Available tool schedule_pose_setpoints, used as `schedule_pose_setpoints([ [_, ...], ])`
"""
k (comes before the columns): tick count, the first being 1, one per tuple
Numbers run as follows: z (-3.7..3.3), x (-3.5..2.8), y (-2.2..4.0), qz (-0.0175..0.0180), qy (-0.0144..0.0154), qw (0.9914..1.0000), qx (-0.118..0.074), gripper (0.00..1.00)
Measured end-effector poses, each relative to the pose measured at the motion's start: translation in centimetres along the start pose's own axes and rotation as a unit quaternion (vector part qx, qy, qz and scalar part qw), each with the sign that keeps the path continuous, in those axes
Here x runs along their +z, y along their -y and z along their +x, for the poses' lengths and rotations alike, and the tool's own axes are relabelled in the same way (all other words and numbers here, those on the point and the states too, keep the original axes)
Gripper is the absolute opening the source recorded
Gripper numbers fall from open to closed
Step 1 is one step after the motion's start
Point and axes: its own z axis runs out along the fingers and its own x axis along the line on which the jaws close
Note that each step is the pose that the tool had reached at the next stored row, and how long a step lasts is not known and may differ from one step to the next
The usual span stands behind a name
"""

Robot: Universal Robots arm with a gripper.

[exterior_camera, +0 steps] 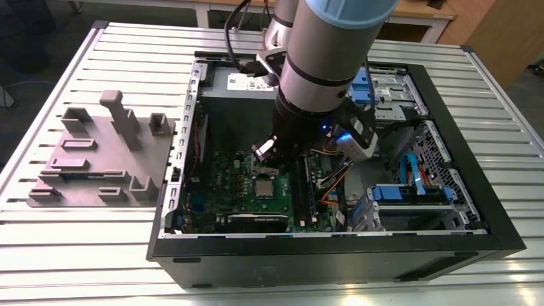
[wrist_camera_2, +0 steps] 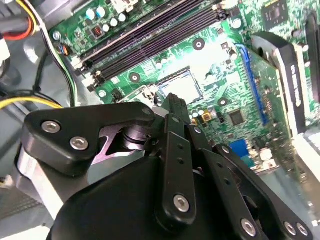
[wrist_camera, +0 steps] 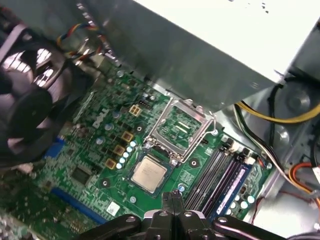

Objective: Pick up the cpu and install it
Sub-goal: 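Close the cpu cover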

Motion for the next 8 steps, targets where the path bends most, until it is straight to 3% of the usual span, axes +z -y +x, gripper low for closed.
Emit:
schedule_pose_setpoints([
  [4,0.0,0.01,0.0,0.0011,-0.0029,0.99935,-0.036,0.11],
  [5,0.0,0.01,0.0,0.0013,-0.0036,0.99896,-0.045,0.11],
  [6,0.0,0.01,0.0,0.002,-0.0052,0.99781,-0.066,0.11],
  [8,0.0,0.0,0.0,0.0022,-0.0058,0.99735,-0.072,0.11],
])
